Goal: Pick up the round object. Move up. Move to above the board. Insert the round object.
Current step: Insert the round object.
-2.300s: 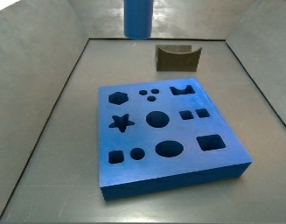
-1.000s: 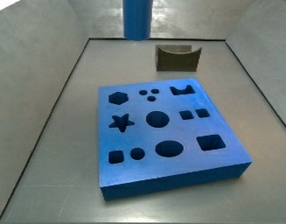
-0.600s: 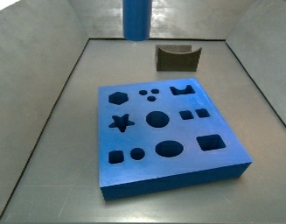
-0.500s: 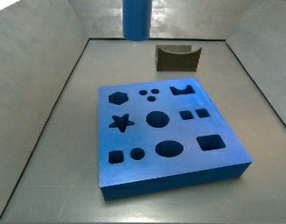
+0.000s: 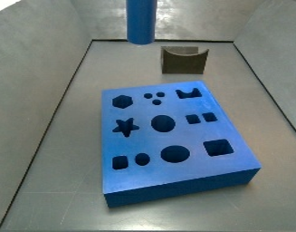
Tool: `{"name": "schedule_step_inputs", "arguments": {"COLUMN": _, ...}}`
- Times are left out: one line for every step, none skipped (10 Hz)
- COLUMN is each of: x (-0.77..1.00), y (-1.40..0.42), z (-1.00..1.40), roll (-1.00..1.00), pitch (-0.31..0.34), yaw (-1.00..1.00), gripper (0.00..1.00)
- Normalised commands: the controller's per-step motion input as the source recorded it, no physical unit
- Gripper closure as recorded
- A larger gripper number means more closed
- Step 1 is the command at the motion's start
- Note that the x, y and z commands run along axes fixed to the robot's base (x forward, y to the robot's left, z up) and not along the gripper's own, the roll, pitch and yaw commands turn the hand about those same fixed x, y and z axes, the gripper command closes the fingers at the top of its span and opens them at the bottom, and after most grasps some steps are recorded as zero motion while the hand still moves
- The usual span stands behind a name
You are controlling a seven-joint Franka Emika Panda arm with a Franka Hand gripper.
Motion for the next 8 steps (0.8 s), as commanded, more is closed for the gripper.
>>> {"name": "schedule_step_inputs", "arguments": {"x": 0.0, "y": 0.0, "z": -0.07, "roll": 0.01, "pitch": -0.069, "yaw": 0.0, "gripper": 1.0}}
{"name": "schedule_step_inputs", "arguments": {"x": 0.0, "y": 0.0, "z": 0.0, "roll": -0.04, "pitch": -0.009, "yaw": 0.0, "gripper": 1.0}}
{"name": "schedule_step_inputs", "arguments": {"x": 0.28, "y": -0.19, "z": -0.91, "roll": -0.01, "pitch": -0.349, "yaw": 0.04, "gripper": 1.0}}
{"name": "schedule_step_inputs", "arguments": {"x": 0.26, "y": -0.34, "z": -1.0, "roll": 0.01, "pitch": -0.054, "yaw": 0.0, "gripper": 1.0}}
{"name": "schedule_step_inputs", "arguments": {"x": 0.29, "y": -0.36, "z": -1.0, "roll": 0.0, "pitch": -0.091, "yaw": 0.0, "gripper": 1.0}}
{"name": "schedule_step_inputs", "arguments": {"x": 0.0, "y": 0.0, "z": -0.16, "roll": -0.35, "pitch": -0.197, "yaw": 0.0, "gripper": 1.0}}
{"name": "schedule_step_inputs", "arguments": {"x": 0.0, "y": -0.03, "z": -0.3, "roll": -0.05, "pitch": -0.266, "yaw": 0.01, "gripper": 1.0}}
{"name": "schedule_step_inputs", "arguments": {"x": -0.04, "y": -0.31, "z": -0.85, "roll": 0.0, "pitch": -0.409, "yaw": 0.0, "gripper": 1.0}}
